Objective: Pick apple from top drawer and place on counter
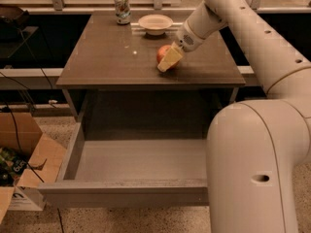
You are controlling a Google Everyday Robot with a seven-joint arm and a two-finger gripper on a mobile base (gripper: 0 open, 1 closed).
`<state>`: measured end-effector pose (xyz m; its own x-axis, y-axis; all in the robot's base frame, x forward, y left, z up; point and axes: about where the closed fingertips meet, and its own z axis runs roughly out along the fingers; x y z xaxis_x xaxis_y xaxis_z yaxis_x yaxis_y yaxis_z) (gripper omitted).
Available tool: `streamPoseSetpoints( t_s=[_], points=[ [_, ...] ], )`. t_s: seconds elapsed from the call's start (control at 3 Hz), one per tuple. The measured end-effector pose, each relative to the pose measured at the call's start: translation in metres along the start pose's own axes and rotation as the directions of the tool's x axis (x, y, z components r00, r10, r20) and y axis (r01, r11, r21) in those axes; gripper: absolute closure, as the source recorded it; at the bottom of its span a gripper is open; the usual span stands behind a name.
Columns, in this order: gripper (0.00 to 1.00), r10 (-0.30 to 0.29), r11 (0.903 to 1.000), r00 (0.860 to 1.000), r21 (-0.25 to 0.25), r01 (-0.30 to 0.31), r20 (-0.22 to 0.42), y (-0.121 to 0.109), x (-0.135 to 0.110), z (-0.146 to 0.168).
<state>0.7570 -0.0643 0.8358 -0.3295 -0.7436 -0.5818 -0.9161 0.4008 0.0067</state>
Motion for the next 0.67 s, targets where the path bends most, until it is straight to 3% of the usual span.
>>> streamPoseSetpoints(
  t_s=[0.33, 0.67],
  points=[
    [0.0, 0.0, 1.0, 1.0, 0.0, 0.0, 0.0, 0.0, 0.0, 0.0],
    [0.0, 0.0, 1.0, 1.0, 0.0, 0.0, 0.0, 0.0, 0.0, 0.0]
  ],
)
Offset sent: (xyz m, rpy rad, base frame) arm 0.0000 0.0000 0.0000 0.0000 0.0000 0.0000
